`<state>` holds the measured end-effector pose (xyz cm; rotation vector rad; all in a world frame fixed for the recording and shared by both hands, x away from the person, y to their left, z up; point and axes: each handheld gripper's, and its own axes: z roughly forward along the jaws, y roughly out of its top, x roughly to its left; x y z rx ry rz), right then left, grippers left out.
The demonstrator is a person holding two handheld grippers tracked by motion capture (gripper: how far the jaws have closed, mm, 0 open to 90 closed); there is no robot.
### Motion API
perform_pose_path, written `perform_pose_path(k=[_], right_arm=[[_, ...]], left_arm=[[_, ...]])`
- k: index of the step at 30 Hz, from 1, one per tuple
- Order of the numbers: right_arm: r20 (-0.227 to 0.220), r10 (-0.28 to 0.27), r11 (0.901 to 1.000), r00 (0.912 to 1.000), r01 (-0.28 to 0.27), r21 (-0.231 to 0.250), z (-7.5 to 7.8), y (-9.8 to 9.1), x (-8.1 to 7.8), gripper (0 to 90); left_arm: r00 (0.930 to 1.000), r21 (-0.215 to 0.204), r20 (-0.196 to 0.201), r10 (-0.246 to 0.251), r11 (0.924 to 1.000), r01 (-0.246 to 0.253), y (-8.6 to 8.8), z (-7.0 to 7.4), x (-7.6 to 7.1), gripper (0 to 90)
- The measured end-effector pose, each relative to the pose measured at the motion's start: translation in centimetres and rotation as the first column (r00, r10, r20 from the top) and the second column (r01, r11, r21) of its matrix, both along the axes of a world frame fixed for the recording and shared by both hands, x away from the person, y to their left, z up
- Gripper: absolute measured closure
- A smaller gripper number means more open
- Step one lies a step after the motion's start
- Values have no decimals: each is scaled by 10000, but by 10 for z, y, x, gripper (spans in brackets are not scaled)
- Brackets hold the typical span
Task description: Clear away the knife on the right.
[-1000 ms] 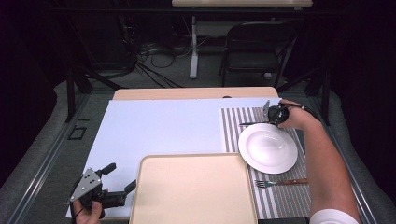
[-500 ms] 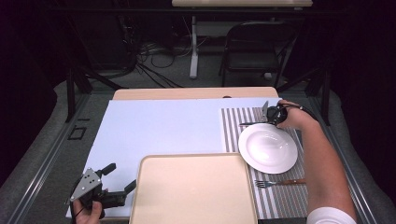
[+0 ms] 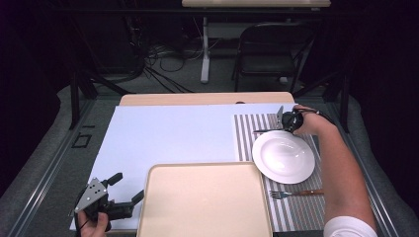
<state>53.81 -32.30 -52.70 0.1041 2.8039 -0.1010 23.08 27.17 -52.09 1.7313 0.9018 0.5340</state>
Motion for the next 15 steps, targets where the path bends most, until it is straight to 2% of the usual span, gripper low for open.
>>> perform_pose_path(k=[3,5,6,7,9,12,15], right_arm=[[-167,-116,9997,9998,112,-219,1,1,0,663],[-91,-16,10000,10000,16,57,-1,1,2,666],[-142,-83,10000,9999,83,-8,-1,2,2,669],[-213,87,9998,9997,-91,-175,0,3,4,669],[-318,-113,9990,9994,99,-445,1,5,3,672],[-315,-85,9991,9995,71,-427,0,6,3,695],[-517,-100,9985,9986,72,-546,1,6,3,741]], left_arm=[[10000,5,-27,40,10000,-40,0,0,0,26],[10000,12,-27,70,10000,-70,0,0,0,26],[10000,10,-30,74,10000,-74,0,0,-1,26],[10000,8,-29,85,10000,-85,0,0,-1,26],[9999,6,-42,91,10000,-91,0,0,-1,26],[10000,4,-41,82,10000,-82,-1,0,-1,26],[10000,28,-64,69,10000,-68,0,0,-1,26]])
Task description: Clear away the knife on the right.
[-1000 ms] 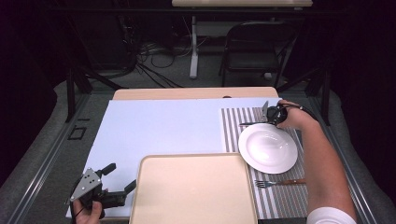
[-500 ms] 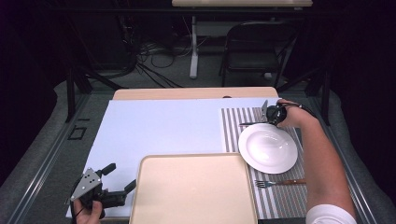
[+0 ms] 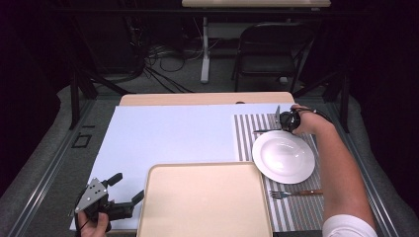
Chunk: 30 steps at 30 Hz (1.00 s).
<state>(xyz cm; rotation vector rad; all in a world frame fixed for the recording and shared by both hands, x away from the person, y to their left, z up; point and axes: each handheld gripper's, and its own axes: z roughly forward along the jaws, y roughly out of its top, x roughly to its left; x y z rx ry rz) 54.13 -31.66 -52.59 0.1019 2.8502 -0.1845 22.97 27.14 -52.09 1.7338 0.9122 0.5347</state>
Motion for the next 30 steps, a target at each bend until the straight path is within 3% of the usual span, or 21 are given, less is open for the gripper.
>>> perform_pose_path(k=[5,16,24,30], right_arm=[[-7,-23,9995,10000,23,328,-1,-3,0,743],[-203,61,10000,9998,-62,-18,0,0,2,745],[-163,-38,10000,9999,39,86,-1,1,2,754],[-189,-77,9999,9998,75,-115,0,3,2,760]], left_arm=[[10000,-64,3,1,10000,-1,1,-1,1,26],[10000,-38,-7,-1,10000,1,1,-1,1,26],[10000,-87,-30,14,10000,-14,1,-1,2,26],[10000,-130,-51,16,9999,-17,1,-2,2,26]])
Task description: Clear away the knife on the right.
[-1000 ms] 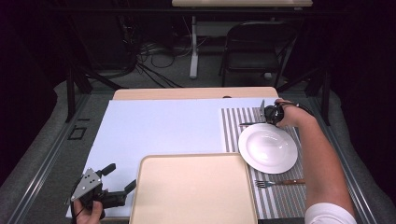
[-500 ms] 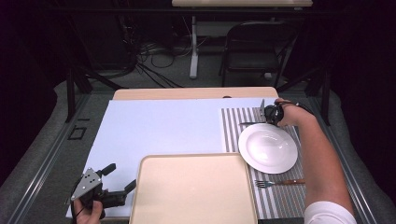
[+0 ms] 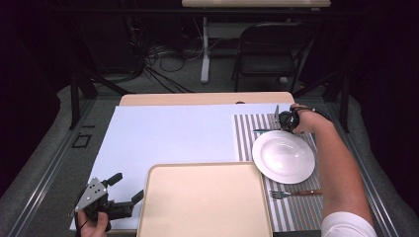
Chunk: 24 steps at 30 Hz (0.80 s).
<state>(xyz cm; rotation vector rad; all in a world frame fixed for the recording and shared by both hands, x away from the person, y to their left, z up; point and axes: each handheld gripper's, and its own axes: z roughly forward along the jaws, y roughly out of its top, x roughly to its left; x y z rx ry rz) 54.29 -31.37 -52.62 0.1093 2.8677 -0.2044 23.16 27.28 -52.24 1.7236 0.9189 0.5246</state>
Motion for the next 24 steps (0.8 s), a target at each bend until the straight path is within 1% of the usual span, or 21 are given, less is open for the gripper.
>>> perform_pose_path(k=[2,5,8,10,12,13,14,16,17,18,19,20,22,23,24], right_arm=[[45,135,9999,9999,-134,-68,0,0,-1,761],[95,139,9999,9999,-139,-29,0,0,-1,761],[168,-6,10000,9999,4,96,0,-1,-2,762],[186,-56,10000,9998,55,48,1,-1,-3,762],[253,0,10000,9997,-3,90,1,-2,-2,763],[258,-29,9999,9997,26,136,1,-3,-3,763],[290,-148,9997,9995,143,172,2,-4,-3,763],[360,-185,9995,9992,176,277,4,-6,-3,763],[272,-214,9993,9994,205,316,5,-6,-3,764],[261,-366,9987,9990,357,360,5,-7,-4,764],[322,-333,9986,9989,320,411,5,-9,-4,764],[308,-417,9981,9987,402,471,5,-10,-4,764],[353,-325,9980,9988,305,554,7,-11,-4,765],[362,-511,9971,9980,489,576,8,-11,-5,766],[417,-664,9955,9969,633,700,8,-11,-7,766]], left_arm=[[10000,-13,5,22,10000,-22,0,0,0,26],[10000,-13,3,25,10000,-25,0,0,0,26],[10000,-10,-22,26,10000,-26,1,0,0,26],[10000,-1,-32,51,10000,-51,1,0,0,26],[10000,-3,-39,65,10000,-65,1,0,0,26],[9997,-65,86,235,9997,-235,0,-1,0,26],[9999,-95,51,145,9999,-145,1,-1,0,26],[9999,-96,31,138,9999,-138,1,-1,1,26],[9999,-47,-38,97,9999,-97,1,-1,0,26],[9999,-58,-17,109,9999,-109,1,-1,1,26],[9999,-24,-57,95,10000,-95,2,-1,1,26],[9999,-35,-63,95,9999,-95,2,-1,1,26],[9999,-94,-103,120,9999,-121,2,-1,1,26],[9999,-72,-87,143,9999,-143,2,-1,1,26],[9998,-112,-118,147,9998,-148,2,-1,1,26]])
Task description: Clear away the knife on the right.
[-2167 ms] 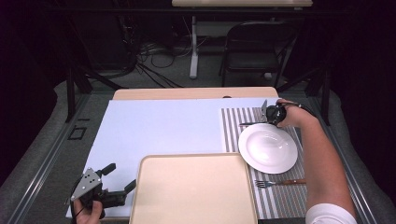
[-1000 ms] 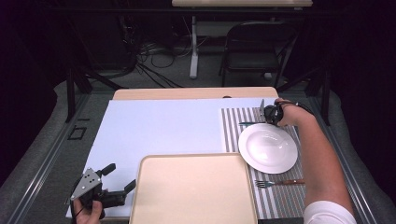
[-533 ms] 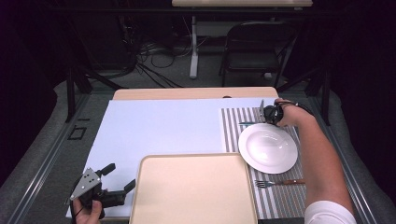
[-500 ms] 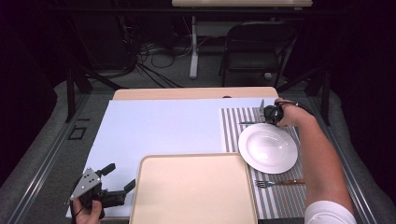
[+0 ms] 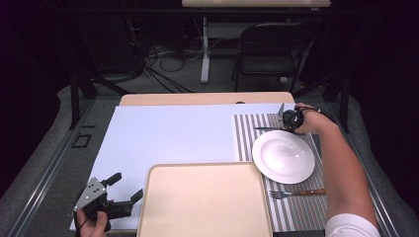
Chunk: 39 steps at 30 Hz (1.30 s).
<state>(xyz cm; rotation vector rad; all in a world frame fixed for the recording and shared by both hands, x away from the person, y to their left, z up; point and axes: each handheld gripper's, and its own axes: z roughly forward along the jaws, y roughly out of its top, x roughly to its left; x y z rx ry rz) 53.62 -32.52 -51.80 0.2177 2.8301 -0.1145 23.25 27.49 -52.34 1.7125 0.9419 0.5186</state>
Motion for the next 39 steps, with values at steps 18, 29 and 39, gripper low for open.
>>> perform_pose_path(k=[18,29,39], right_arm=[[532,-52,9993,9986,32,376,23,2,-7,766],[765,-1158,9902,9903,1090,868,44,0,-21,766],[631,-2872,9440,9558,2713,1878,55,-5,-48,766]], left_arm=[[10000,53,0,-16,10000,16,0,0,1,26],[9999,91,66,-83,9999,82,-1,1,-1,26],[9997,-10,81,-227,9997,227,-1,2,0,26]])
